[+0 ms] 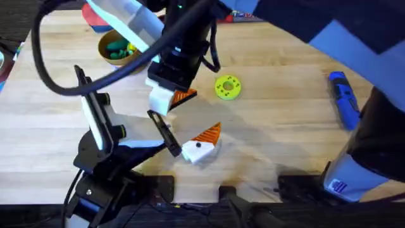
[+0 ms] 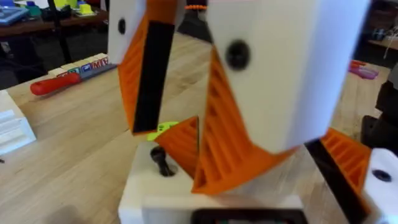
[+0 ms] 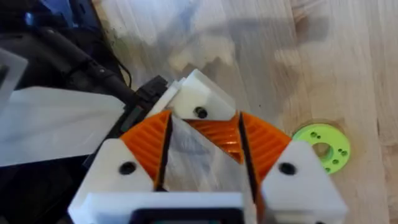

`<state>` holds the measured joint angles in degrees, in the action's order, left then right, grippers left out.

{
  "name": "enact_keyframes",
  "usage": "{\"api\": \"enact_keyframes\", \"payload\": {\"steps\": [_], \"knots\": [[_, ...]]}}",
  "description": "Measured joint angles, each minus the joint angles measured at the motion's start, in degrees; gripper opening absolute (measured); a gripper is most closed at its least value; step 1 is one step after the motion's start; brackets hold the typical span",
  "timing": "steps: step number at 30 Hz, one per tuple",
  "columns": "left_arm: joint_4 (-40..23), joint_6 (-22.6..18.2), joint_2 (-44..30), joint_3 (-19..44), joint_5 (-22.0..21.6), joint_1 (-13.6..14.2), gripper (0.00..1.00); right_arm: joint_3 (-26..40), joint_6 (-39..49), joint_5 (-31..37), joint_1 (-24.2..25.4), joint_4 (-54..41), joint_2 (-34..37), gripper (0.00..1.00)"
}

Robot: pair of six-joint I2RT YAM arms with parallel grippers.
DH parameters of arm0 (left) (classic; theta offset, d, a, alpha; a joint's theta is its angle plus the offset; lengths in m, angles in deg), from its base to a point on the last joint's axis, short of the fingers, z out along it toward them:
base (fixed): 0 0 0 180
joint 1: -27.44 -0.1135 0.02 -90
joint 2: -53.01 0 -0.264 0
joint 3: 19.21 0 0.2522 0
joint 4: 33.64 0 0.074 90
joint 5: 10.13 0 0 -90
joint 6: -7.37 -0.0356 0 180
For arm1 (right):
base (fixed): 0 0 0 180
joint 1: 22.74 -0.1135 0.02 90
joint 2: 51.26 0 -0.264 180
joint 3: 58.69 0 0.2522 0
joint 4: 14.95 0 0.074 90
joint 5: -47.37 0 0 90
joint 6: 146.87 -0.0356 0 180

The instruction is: Pick up the gripper from the table and insert it into the empty holder that is missing its gripper. Then pick up a screw, insert it into the mounting hole, and use the screwdriver to tighten it. Finally, clean up the table by picking up the vegetable and placing it into the bucket.

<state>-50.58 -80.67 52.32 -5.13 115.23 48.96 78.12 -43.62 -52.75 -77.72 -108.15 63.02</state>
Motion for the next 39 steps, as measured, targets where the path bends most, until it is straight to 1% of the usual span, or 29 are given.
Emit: {"api": "enact_keyframes", "payload": {"steps": [2, 3, 4, 9, 13, 21, 24, 27, 30, 33, 37, 39], "knots": [[0.0, 0.0, 0.0, 0.0, 0.0, 0.0, 0.987, 0.1, -0.2, 0.3, 0.2, -0.1, 0.0, 0.868], [0.0, 0.0, 0.0, 0.0, 0.0, 0.0, 0.988, 0.2, 0.0, 0.6, 0.4, -0.2, 0.0, 0.963], [0.0, 0.0, 0.0, 0.0, 0.0, 0.0, 0.987, 0.5, -0.1, 0.6, 0.7, -0.4, 0.0, 0.986], [0.0, 0.0, 0.0, 0.0, 0.0, 0.0, 0.987, 2.7, -1.4, 0.2, 2.1, -2.0, -0.2, 0.994], [0.0, 0.0, 0.0, 0.0, 0.0, 0.0, 0.986, 4.4, -1.8, -0.4, 5.1, -4.8, -1.5, 0.995], [0.0, 0.0, 0.0, 0.0, 0.0, 0.0, 0.987, 5.3, -2.5, -3.3, 14.2, -7.9, -8.6, 0.994], [0.0, 0.0, 0.0, 0.0, 0.0, 0.0, 0.986, 5.3, -2.5, -3.4, 16.0, -10.0, -11.2, 0.994], [0.0, 0.0, 0.0, 0.0, 0.0, 0.0, 0.987, 4.7, -2.5, -3.7, 16.6, -10.7, -13.4, 0.994], [0.0, 0.0, 0.0, 0.0, 0.0, 0.0, 0.987, 0.4, -2.6, -3.9, 16.9, -9.0, -17.3, 0.994], [0.0, 0.0, 0.0, 0.0, 0.0, 0.0, 0.988, -7.4, -3.5, -4.2, 16.9, -4.5, -22.6, 0.994], [0.0, 0.0, 0.0, 0.0, 0.0, 0.0, 0.987, -21.7, -5.7, -4.3, 16.9, 3.0, -32.7, 0.994], [0.0, 0.0, 0.0, 0.0, 0.0, 0.0, 0.987, -29.4, -6.9, -4.4, 17.0, 6.4, -39.0, 0.994]]}}
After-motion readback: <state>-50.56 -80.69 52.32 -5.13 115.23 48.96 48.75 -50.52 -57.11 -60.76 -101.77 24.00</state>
